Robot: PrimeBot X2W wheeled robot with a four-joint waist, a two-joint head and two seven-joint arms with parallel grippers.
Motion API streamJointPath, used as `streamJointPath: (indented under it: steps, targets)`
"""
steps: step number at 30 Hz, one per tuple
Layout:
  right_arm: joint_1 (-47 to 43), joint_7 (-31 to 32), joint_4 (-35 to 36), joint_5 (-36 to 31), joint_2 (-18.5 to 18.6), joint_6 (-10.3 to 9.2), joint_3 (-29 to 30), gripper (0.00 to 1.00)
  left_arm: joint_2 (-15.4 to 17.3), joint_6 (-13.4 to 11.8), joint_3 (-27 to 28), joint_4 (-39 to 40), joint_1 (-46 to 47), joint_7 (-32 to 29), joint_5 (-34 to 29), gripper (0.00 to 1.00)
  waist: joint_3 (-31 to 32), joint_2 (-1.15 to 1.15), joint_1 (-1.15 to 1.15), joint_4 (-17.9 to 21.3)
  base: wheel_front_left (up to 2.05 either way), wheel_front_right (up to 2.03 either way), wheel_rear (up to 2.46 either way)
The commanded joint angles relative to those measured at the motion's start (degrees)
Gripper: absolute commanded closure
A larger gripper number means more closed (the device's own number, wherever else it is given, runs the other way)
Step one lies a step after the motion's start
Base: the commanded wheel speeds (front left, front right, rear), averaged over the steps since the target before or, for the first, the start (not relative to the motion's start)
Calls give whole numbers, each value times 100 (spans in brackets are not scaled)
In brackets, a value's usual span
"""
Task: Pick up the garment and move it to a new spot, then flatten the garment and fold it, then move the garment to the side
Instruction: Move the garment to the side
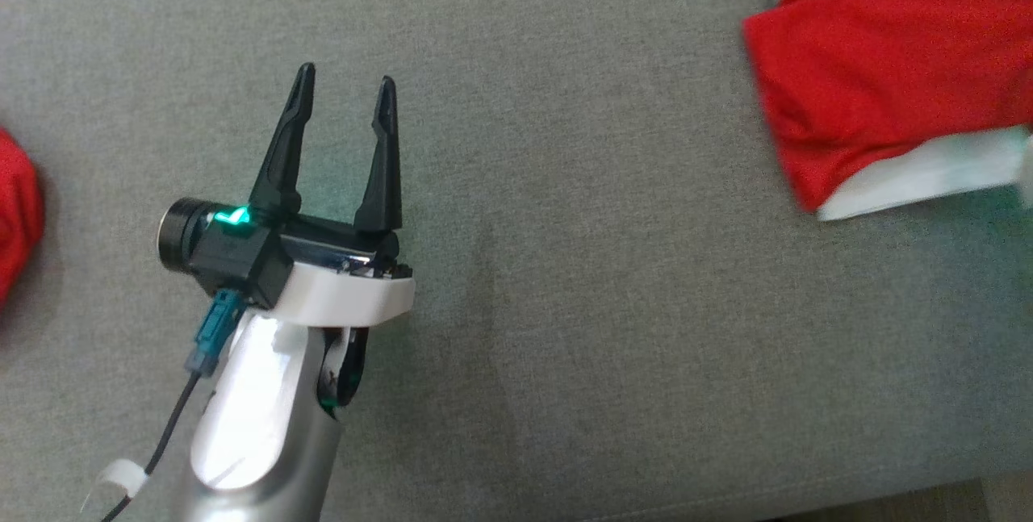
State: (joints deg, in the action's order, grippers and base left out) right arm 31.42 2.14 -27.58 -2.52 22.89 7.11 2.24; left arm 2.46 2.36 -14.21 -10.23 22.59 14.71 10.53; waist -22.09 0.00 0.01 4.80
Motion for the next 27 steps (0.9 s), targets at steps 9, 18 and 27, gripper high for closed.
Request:
streamJointPath:
  steps: [9, 18, 27]
  targets:
    - [486, 10, -63, -813, 410, 37, 744, 100, 42, 30, 142, 227, 245, 29, 40, 0, -335, 0, -1, -120, 0, 0, 0]
    - [596, -222, -81, -1249, 196, 37, 1169, 0, 42, 83, 270, 190, 239, 29, 20, 0, -295, 0, -1, -220, 0, 0, 0]
    - [383, -729, 497, -1249, -714, 37, 1102, 0, 42, 36, 553, 171, -108, 29, 30, 0, 375, 0, -1, -239, 0, 0, 0]
